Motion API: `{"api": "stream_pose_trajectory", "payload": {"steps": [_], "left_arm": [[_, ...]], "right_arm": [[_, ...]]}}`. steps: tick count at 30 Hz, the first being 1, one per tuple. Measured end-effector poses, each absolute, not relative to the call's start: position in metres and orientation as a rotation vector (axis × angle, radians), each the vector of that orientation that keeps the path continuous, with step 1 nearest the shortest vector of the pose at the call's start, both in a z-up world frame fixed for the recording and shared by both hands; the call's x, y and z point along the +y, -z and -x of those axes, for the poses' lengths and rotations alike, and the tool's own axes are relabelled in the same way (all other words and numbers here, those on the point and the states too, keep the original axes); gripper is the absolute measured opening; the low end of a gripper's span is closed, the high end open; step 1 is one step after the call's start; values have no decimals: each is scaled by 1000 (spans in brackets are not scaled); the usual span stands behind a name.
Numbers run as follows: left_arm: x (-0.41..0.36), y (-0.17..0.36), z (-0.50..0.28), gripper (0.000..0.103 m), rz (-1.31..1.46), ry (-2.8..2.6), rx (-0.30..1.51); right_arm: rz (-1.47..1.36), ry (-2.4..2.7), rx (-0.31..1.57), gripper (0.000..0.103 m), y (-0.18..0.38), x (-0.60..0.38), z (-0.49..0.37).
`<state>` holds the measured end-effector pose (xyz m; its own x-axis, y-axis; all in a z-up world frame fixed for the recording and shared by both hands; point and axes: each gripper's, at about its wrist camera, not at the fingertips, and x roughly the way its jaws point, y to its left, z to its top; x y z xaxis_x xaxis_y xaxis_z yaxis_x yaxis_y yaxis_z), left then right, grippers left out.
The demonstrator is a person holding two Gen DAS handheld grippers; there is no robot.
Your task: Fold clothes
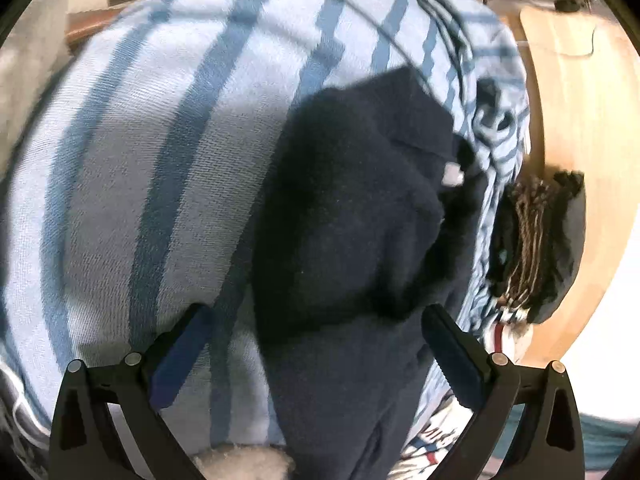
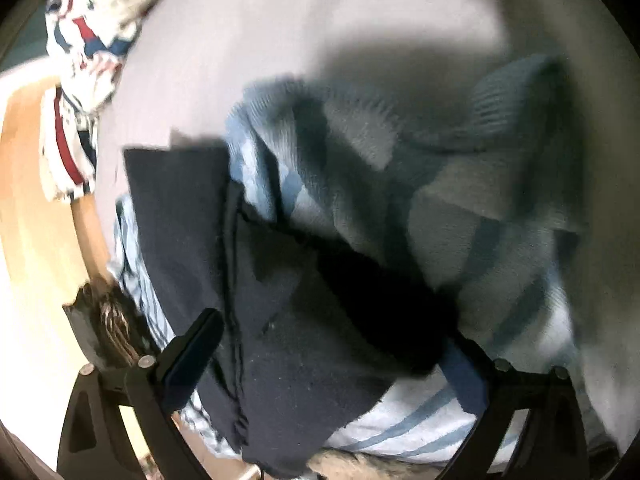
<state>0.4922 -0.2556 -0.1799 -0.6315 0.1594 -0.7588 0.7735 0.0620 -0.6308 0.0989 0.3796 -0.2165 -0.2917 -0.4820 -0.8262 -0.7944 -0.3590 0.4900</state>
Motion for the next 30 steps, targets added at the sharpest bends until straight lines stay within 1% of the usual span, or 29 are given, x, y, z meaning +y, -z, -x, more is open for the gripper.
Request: {"api": "stream_pose_trajectory", "payload": {"steps": [1,2,4,7,9,10,11,12,14,15,16,18,19,20,23,26,28,30], "left_arm": [[-251,170,-496,96,-892,1623,1814],[-246,160,-499,96,-854,1642,1779],[-242,136,-502,96,-782,1717,1701],[-248,91,-487,97,-661,1921,1547],[-250,60,-458,97,-671,2065,1470],[-249,54,-441,97,-708,2118,1444],[-248,48,-423,97,-749,2169,1418],[-240,47,-411,97,-795,2218,1387],[-222,46,-389,98,-891,2315,1320],[-210,45,-376,98,-941,2369,1278],[-202,45,-366,98,-969,2398,1254],[-187,44,-344,98,-1031,2445,1207],[-181,47,-336,98,-1058,2455,1190],[-174,47,-330,98,-1086,2461,1164],[-156,46,-311,98,-1145,2486,1069],[-143,41,-294,98,-1114,2539,970],[-127,27,-288,98,-1088,2604,862],[-106,12,-279,98,-1104,2700,682]], "right_arm": [[1670,-1721,1510,99,203,378,-98],[1649,-1770,1440,99,189,376,-95],[1596,-1916,1356,99,158,368,-86],[1527,-2124,1216,103,120,352,-66],[1565,-2226,1088,103,111,335,-47],[1636,-2248,1040,102,114,327,-47],[1718,-2245,1036,101,121,325,-49],[1796,-2227,1058,96,130,325,-57],[1907,-2214,1084,96,153,312,-47],[1925,-2235,1058,96,162,305,-42],[1940,-2275,985,96,166,298,-39],[1977,-2357,679,103,170,283,-39],[1992,-2360,554,103,175,275,-42],[2007,-2347,485,103,183,272,-44],[2055,-2272,453,103,214,271,-47],[2077,-2269,376,103,218,265,-48],[2076,-2267,378,103,218,265,-47],[2058,-2266,426,103,216,269,-48]]}}
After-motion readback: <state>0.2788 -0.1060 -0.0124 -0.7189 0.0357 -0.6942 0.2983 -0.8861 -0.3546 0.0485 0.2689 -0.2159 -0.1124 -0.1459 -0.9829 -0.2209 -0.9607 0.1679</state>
